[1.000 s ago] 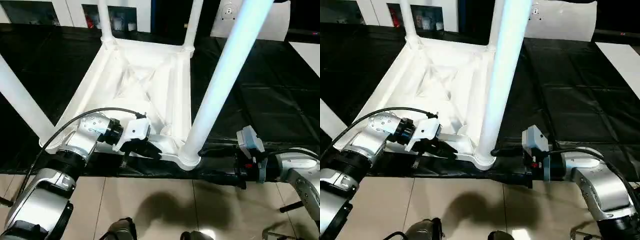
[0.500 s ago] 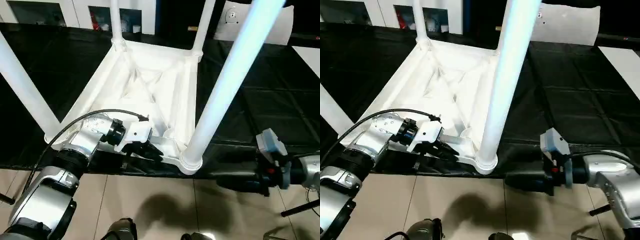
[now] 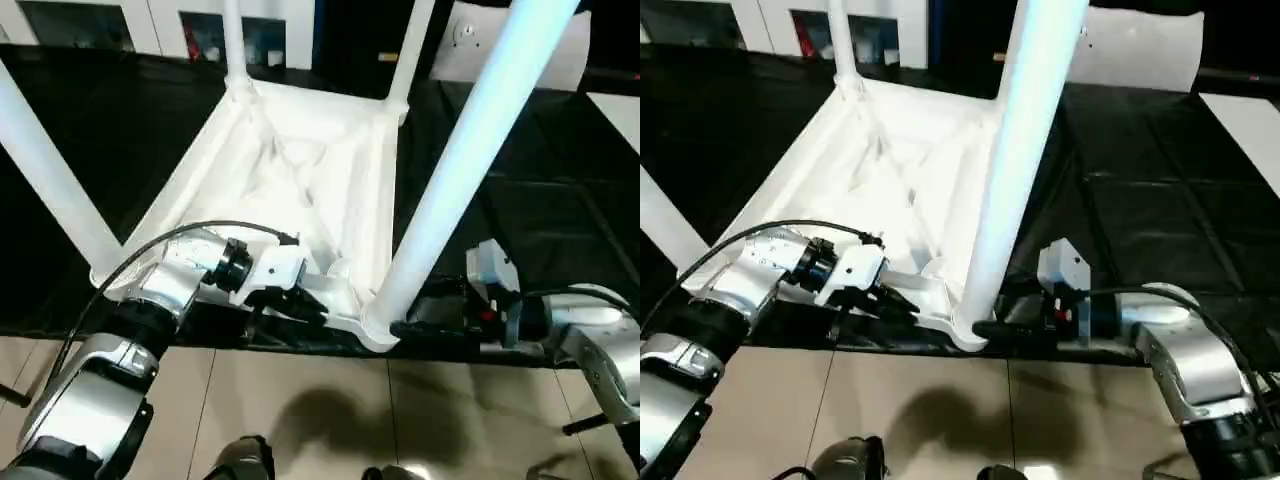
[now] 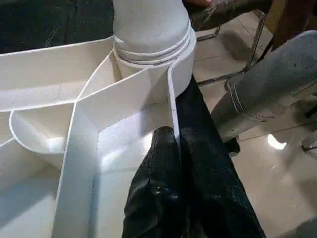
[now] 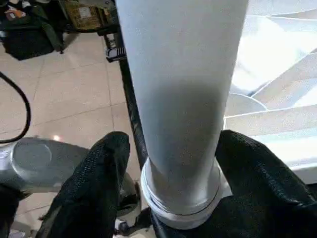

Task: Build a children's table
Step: Rotate leg to tighten

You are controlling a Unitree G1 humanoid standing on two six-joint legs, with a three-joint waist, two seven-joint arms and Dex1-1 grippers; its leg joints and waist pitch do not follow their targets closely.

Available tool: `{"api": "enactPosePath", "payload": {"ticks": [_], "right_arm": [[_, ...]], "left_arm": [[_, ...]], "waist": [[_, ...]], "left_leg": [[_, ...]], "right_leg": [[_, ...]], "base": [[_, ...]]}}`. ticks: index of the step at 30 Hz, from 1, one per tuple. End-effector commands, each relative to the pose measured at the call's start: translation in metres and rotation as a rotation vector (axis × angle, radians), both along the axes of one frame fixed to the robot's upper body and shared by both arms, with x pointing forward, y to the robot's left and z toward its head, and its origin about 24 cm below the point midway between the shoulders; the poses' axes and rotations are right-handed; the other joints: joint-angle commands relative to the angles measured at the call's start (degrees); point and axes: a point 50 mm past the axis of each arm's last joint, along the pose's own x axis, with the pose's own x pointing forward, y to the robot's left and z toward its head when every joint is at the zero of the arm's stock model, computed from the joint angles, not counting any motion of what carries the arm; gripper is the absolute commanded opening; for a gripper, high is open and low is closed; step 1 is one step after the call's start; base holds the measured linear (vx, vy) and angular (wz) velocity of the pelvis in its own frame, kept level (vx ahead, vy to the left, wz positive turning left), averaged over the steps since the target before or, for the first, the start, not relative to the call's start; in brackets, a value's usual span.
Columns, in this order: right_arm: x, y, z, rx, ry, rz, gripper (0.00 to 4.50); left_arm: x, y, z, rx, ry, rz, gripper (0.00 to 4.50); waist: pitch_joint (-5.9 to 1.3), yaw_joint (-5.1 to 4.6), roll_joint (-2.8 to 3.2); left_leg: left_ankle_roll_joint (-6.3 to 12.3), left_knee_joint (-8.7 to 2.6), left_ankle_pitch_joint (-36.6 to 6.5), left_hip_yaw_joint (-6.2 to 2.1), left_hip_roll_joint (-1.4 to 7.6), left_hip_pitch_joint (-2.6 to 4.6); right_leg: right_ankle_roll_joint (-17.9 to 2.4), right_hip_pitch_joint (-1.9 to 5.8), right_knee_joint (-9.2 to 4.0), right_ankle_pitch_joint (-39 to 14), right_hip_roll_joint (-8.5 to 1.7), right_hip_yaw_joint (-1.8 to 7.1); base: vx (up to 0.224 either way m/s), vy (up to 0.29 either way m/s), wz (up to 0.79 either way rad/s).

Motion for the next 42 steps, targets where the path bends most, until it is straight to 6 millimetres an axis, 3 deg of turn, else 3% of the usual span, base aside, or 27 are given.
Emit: {"api": "enactPosePath", "payload": {"ticks": [1,9,15,16,17,20,21,22,24,26,29,30,31,32,33,34,35,36,37,38,39,40,41,42], "right_arm": [[0.000,0.000,0.000,-0.007,0.004,0.034,2.62],[0.004,0.004,-0.004,0.001,0.014,0.065,1.99],[0.002,0.010,-0.008,0.022,0.032,0.072,1.90],[0.000,0.012,-0.009,0.036,0.040,0.064,1.90],[-0.002,0.014,-0.009,0.051,0.047,0.052,1.90],[-0.009,0.022,-0.015,0.099,0.079,-0.035,1.89],[-0.011,0.025,-0.017,0.113,0.084,-0.063,1.89],[-0.012,0.032,-0.022,0.112,0.080,-0.121,1.89],[-0.013,0.042,-0.029,0.102,0.078,-0.207,1.89],[-0.009,0.056,-0.036,0.107,0.097,-0.315,1.89],[-0.002,0.071,-0.039,0.130,0.127,-0.442,1.87],[0.015,0.088,-0.040,0.179,0.172,-0.606,1.86],[0.021,0.094,-0.040,0.192,0.185,-0.656,1.86],[0.021,0.094,-0.040,0.194,0.187,-0.662,1.86],[0.026,0.098,-0.039,0.200,0.192,-0.694,1.86],[0.037,0.106,-0.036,0.225,0.199,-0.777,1.86],[0.037,0.106,-0.036,0.225,0.199,-0.777,1.86],[0.047,0.111,-0.031,0.249,0.206,-0.843,1.86],[0.052,0.113,-0.028,0.252,0.197,-0.872,1.86],[0.056,0.114,-0.026,0.252,0.186,-0.892,1.86],[0.057,0.115,-0.025,0.251,0.184,-0.900,1.86],[0.060,0.115,-0.023,0.254,0.176,-0.927,1.86],[0.061,0.115,-0.022,0.265,0.173,-0.928,1.86],[0.061,0.113,-0.020,0.272,0.157,-0.931,2.21]], "left_arm": [[-0.013,-0.010,-0.015,0.089,0.036,-0.128,0.00],[-0.014,-0.007,-0.017,0.103,0.041,-0.124,0.00],[-0.013,-0.007,-0.018,0.098,0.045,-0.082,0.00],[-0.011,-0.008,-0.019,0.090,0.048,-0.052,0.00],[-0.009,-0.009,-0.019,0.081,0.049,-0.019,0.00],[-0.004,-0.016,-0.019,0.048,0.038,0.084,0.00],[-0.002,-0.019,-0.019,0.040,0.032,0.115,0.00],[0.001,-0.024,-0.019,0.017,0.037,0.173,0.00],[0.005,-0.033,-0.018,-0.021,0.041,0.251,0.00],[0.009,-0.047,-0.016,-0.071,0.045,0.335,0.00],[0.014,-0.061,-0.015,-0.106,0.035,0.412,0.00],[0.020,-0.079,-0.011,-0.154,0.033,0.513,0.00],[0.022,-0.085,-0.009,-0.169,0.032,0.547,0.00],[0.022,-0.085,-0.009,-0.171,0.032,0.551,0.00],[0.024,-0.089,-0.007,-0.181,0.026,0.577,0.00],[0.026,-0.096,-0.004,-0.197,0.015,0.622,0.00],[0.026,-0.096,-0.004,-0.197,0.015,0.622,0.00],[0.028,-0.099,-0.002,-0.203,-0.013,0.652,0.00],[0.028,-0.100,-0.001,-0.197,-0.027,0.656,0.00],[0.029,-0.101,-0.001,-0.192,-0.041,0.656,0.00],[0.029,-0.101,-0.001,-0.189,-0.045,0.657,0.00],[0.029,-0.101,-0.001,-0.182,-0.062,0.658,0.00],[0.029,-0.099,-0.002,-0.178,-0.066,0.657,0.00],[0.030,-0.097,-0.002,-0.170,-0.073,0.655,0.00]], "waist": [[-4.35,-0.34,-0.54],[-3.77,-0.60,-0.20],[-3.76,-0.72,-0.10],[-3.40,-0.76,0.46],[-3.32,-0.76,0.45],[-2.76,-0.78,0.60],[-2.40,-0.87,0.58],[-1.47,-1.08,0.97],[-1.07,-1.39,0.83],[-1.08,-1.88,0.76],[-0.81,-3.62,1.03],[-0.50,-4.25,1.85],[-0.18,-4.82,2.80],[-0.02,-4.86,3.18],[-0.54,0.64,4.41],[-3.02,-1.05,1.24],[-3.02,-1.05,1.24],[-0.12,-3.85,-1.16],[-0.29,-3.23,-0.45],[0.27,-2.94,1.06],[-2.02,-4.20,2.59],[-2.22,-5.86,2.84],[-1.85,-6.01,3.30],[-1.15,-6.12,2.68]], "left_leg": [[5.39,-3.16,-8.4,-1.32,3.59,2.80],[2.22,-3.76,-14.1,-1.53,3.71,3.00],[2.35,-3.79,-13.7,-1.50,3.66,2.97],[2.01,-4.01,-14.8,-1.52,3.66,2.96],[1.75,-4.08,-15.4,-1.56,3.72,2.99],[-0.08,-4.69,-19.9,-1.88,3.72,3.13],[-1.47,-4.97,-23.2,-1.93,3.83,3.57],[-3.54,-5.10,-29.7,-2.37,3.62,4.20],[-6.08,-5.53,-34.7,-3.38,3.41,5.02],[-6.95,-6.00,-35.4,-4.01,3.21,4.87],[-8.15,-7.22,-40.3,-5.35,2.85,4.41],[-9.08,-8.08,-45.3,-5.64,2.81,4.48],[-10.09,-10.19,-51.6,-5.27,2.99,4.09],[-10.35,-13.02,-55.0,-4.72,3.31,2.03],[-13.41,-17.17,-59.8,1.10,1.15,-6.03],[-13.91,-14.36,-36.3,3.29,0.46,-0.29],[-13.91,-14.36,-36.3,3.29,0.46,-0.29],[-1.45,5.81,-2.9,-7.78,-3.97,0.21],[-3.07,3.96,-1.2,-8.88,-2.96,-2.54],[-4.99,-0.25,-2.9,-8.82,-0.18,-0.87],[-6.85,-3.29,-5.0,-8.46,2.61,4.68],[-6.37,-5.18,-11.5,-8.98,3.99,5.21],[-6.03,-5.65,-16.3,-8.60,3.55,4.74],[-5.33,-5.98,-26.5,-7.65,2.88,4.43]], "right_leg": [[-16.5,1.56,-2.86,1.2,-3.07,1.09],[-15.3,1.06,-3.64,-6.3,-3.21,1.32],[-15.6,1.08,-3.52,-4.1,-3.10,1.32],[-15.5,0.88,-3.70,-4.7,-2.98,1.39],[-15.5,0.86,-3.73,-5.2,-3.01,1.42],[-14.2,0.67,-4.51,-12.0,-3.26,1.57],[-13.1,0.10,-5.06,-17.0,-3.33,1.77],[-11.1,-0.62,-6.23,-27.1,-3.88,1.92],[-7.4,-0.67,-7.45,-37.0,-4.21,1.74],[-5.5,-0.39,-7.77,-39.3,-4.21,1.40],[-3.7,0.64,-8.16,-40.0,-3.56,-0.17],[-4.1,0.70,-7.79,-36.8,-2.71,-0.82],[-5.3,1.13,-6.44,-31.2,-1.19,-2.63],[-5.5,3.36,-3.11,-26.4,0.30,-4.23],[-4.7,9.32,7.11,-12.6,3.27,-7.67],[-4.5,6.43,5.28,-26.7,0.44,-2.18],[-4.5,6.43,5.28,-26.7,0.44,-2.18],[-7.8,3.22,-10.24,-57.0,-8.07,3.58],[-9.4,7.65,-7.24,-45.8,-8.25,1.87],[-10.0,5.98,-6.25,-36.1,-7.34,0.69],[-11.5,2.93,-3.39,-12.7,-1.93,-1.17],[-13.1,2.60,-2.36,0.7,-1.30,-0.92],[-13.9,2.78,-2.92,0.1,-1.73,-0.92],[-13.8,2.70,-4.54,-9.5,-2.63,-0.45]], "base": [[0.000,0.000,0.00],[0.000,0.000,0.00],[0.000,0.000,0.00],[0.000,0.000,0.00],[0.000,0.000,0.00],[0.000,0.000,0.00],[0.000,0.000,0.00],[0.000,0.000,0.00],[-0.056,0.016,-0.07],[-0.062,0.029,-0.13],[-0.081,0.059,-0.23],[-0.081,0.065,-0.16],[-0.081,0.065,-0.16],[-0.168,0.057,-0.02],[-0.149,0.014,0.14],[-0.149,0.014,0.14],[0.017,-0.110,0.26],[0.131,-0.083,-0.23],[0.131,-0.083,-0.23],[0.059,0.058,-0.25],[-0.092,0.024,0.19],[-0.092,0.024,0.19],[-0.080,-0.023,0.12],[0.000,0.000,0.00]]}}
